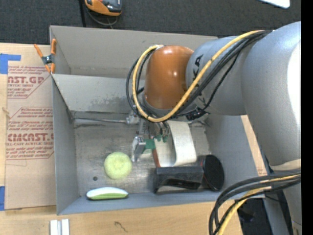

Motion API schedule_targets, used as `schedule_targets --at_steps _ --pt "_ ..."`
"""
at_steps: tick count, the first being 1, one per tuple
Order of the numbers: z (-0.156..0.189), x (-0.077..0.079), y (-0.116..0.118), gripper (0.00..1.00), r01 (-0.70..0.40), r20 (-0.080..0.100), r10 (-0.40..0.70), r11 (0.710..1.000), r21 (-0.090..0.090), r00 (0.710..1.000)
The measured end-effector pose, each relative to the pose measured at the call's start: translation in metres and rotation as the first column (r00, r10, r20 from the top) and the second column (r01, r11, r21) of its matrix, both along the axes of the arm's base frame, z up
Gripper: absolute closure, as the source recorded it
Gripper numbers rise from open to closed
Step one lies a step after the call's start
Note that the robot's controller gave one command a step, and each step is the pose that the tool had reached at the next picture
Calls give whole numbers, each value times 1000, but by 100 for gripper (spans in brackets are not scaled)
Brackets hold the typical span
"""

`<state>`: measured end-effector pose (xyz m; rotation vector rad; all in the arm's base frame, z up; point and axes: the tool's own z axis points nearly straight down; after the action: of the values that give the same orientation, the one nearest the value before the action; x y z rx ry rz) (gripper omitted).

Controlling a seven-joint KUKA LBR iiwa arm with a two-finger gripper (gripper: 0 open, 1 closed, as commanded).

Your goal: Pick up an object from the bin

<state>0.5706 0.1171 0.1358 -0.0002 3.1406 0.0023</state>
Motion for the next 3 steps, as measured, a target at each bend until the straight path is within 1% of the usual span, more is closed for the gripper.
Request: schedule_targets --at_steps 1,2,3 --pt "0 0 0 0 0 0 0 1000 0 1000" --pt "-54 -74 46 100 -113 0 113 994 0 994" --pt "-54 -74 46 100 -113 -1 113 994 0 994"
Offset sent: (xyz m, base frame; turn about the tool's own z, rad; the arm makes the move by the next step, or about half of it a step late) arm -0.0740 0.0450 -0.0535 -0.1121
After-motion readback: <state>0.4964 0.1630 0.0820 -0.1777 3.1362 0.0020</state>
